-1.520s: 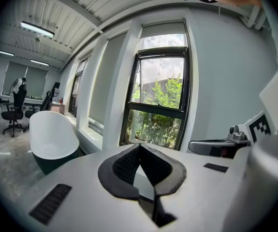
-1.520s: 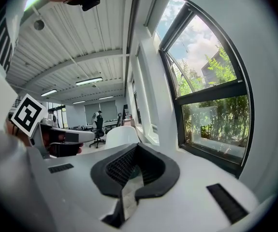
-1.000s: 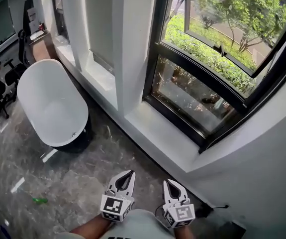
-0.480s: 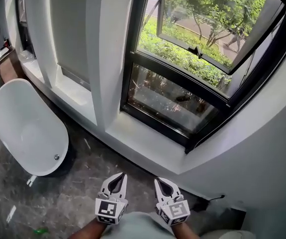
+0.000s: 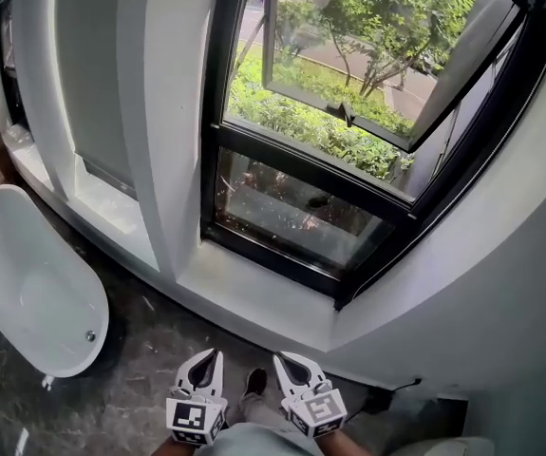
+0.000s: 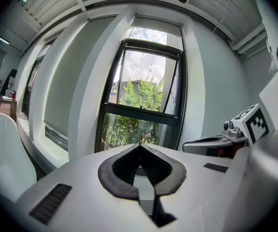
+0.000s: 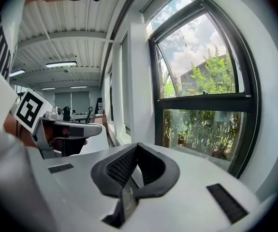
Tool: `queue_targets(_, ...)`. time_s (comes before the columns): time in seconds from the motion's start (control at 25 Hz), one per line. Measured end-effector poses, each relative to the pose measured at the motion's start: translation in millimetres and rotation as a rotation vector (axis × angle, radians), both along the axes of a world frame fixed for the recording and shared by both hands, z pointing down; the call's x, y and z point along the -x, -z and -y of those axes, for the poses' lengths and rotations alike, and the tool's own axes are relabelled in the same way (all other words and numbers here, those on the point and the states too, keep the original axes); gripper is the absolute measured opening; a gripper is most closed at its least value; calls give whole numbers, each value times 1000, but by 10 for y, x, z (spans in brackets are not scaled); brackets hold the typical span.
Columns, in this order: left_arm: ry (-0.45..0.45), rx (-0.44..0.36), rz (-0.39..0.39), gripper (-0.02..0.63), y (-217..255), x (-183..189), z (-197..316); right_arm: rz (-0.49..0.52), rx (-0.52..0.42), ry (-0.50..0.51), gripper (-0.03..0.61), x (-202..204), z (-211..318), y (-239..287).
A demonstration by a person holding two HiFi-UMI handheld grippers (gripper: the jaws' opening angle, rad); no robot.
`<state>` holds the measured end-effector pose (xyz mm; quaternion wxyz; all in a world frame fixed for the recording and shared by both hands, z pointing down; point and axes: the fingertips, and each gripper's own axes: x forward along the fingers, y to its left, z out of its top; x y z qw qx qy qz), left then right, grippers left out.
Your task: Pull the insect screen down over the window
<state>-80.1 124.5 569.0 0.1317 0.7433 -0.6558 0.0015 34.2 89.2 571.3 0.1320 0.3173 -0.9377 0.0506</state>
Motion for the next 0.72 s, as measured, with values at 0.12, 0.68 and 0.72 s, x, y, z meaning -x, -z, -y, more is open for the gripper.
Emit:
queue_targets(0.12,13,0,10,12,21,56,270,17,-4,12,-3,62,303,-22)
queue_targets(0.68,-3,-36,88,12,434,-31,2014,71,-87,49,-4,-60,2067,357)
queue_targets(0.72,-6,-43,102,12,479,-35,2105,67,-102,44,-4,-78,2153,416)
